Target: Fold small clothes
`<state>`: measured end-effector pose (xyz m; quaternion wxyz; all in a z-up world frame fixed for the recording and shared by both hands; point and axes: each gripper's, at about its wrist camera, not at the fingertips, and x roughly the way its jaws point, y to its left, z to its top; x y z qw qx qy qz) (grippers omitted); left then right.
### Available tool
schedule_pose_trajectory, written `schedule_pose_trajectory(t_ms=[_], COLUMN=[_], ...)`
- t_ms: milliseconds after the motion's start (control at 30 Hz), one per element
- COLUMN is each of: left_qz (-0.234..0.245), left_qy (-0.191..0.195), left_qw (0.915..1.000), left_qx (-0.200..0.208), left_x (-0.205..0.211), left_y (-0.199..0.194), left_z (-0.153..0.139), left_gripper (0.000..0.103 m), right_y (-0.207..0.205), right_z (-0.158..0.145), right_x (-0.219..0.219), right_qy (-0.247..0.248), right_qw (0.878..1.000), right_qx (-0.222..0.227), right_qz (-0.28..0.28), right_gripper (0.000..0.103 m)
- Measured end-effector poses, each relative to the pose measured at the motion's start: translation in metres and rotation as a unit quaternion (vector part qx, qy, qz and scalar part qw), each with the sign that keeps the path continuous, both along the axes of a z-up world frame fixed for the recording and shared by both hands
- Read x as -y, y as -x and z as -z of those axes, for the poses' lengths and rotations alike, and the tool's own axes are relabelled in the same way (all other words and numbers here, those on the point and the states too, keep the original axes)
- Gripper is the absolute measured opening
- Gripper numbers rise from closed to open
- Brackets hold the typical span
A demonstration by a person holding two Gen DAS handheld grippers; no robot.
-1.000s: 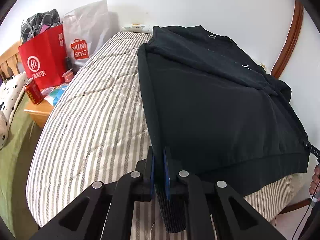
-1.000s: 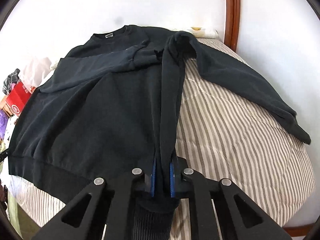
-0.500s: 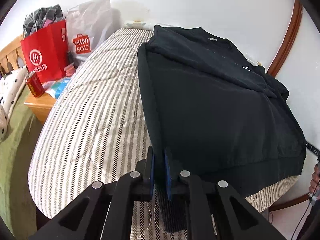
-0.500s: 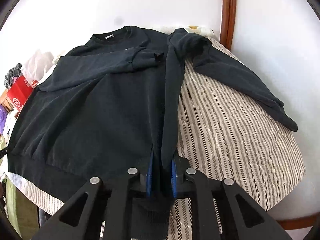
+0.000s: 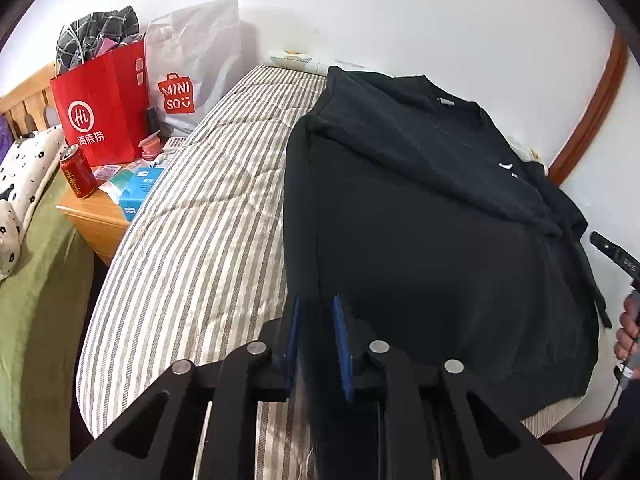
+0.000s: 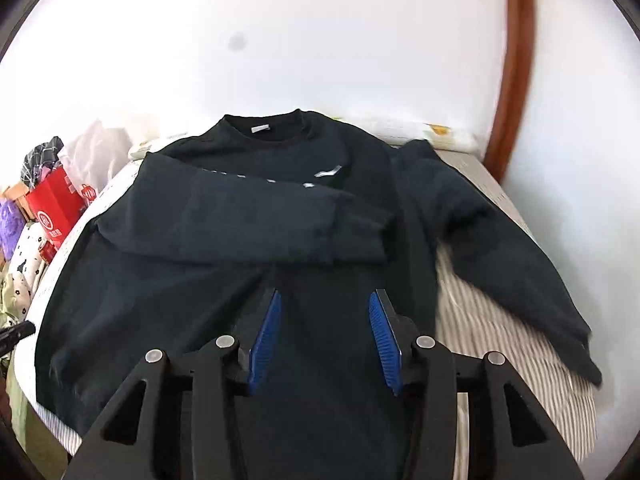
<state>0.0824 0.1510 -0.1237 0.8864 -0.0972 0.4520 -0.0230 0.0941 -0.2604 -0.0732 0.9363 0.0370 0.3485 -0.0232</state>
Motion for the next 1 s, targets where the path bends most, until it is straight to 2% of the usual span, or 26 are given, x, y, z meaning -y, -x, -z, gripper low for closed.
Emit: schedule_pose_trajectory(t_ms=[33, 100, 167, 500, 533, 567, 633, 767, 900, 967, 1000], left_qz=[-0.004, -0.010, -0.015, -0.017, -0.017, -0.018, -0.019, -0.019, -0.015, -0.013, -0.011], left_qy=[-0.002, -0.004, -0.004, -0.038, -0.041, -0.044, -0.051, -0.064, -0.055, -0.052, -0.051], left_qw=[1.0000, 0.9999, 0.9998, 0.9988, 0.9987, 0.9986, 0.9983, 0.9977, 0.9984, 0.9985, 0.9986], left_qx=[0.001, 0.004, 0.012, 0.025, 0.025, 0.023, 0.020, 0.012, -0.003, -0.007, -0.008], left_x=[-0.001, -0.001, 0.000, 0.012, 0.012, 0.012, 0.012, 0.010, 0.006, 0.005, 0.004], left_y=[-0.004, -0.011, -0.019, -0.067, -0.072, -0.077, -0.087, -0.108, -0.131, -0.141, -0.146], left_z=[-0.001, -0.004, -0.007, -0.024, -0.024, -0.024, -0.023, -0.016, -0.003, 0.003, 0.006], left_gripper=[0.022, 0.039, 0.048, 0.048, 0.048, 0.048, 0.048, 0.048, 0.048, 0.048, 0.048], right_y=[-0.008, -0.028, -0.045, -0.125, -0.133, -0.141, -0.159, -0.192, -0.235, -0.255, -0.267], right_z=[0.001, 0.000, -0.002, -0.014, -0.014, -0.015, -0.015, -0.015, -0.012, -0.010, -0.009], right_x=[-0.001, -0.003, -0.009, -0.066, -0.073, -0.079, -0.096, -0.128, -0.164, -0.181, -0.191], right_qy=[-0.006, -0.015, -0.015, -0.013, -0.014, -0.015, -0.010, -0.003, -0.007, -0.008, -0.008], right_qw=[1.000, 1.000, 1.000, 0.997, 0.996, 0.996, 0.994, 0.990, 0.984, 0.980, 0.979], right_qx=[-0.002, -0.011, -0.014, -0.011, -0.012, -0.013, -0.019, -0.022, -0.033, -0.034, -0.035], right_qz=[-0.004, -0.011, -0.023, -0.075, -0.082, -0.088, -0.109, -0.142, -0.177, -0.195, -0.201], right_gripper=[0.046, 0.046, 0.046, 0.046, 0.044, 0.035, 0.026, 0.026, 0.029, 0.041, 0.043])
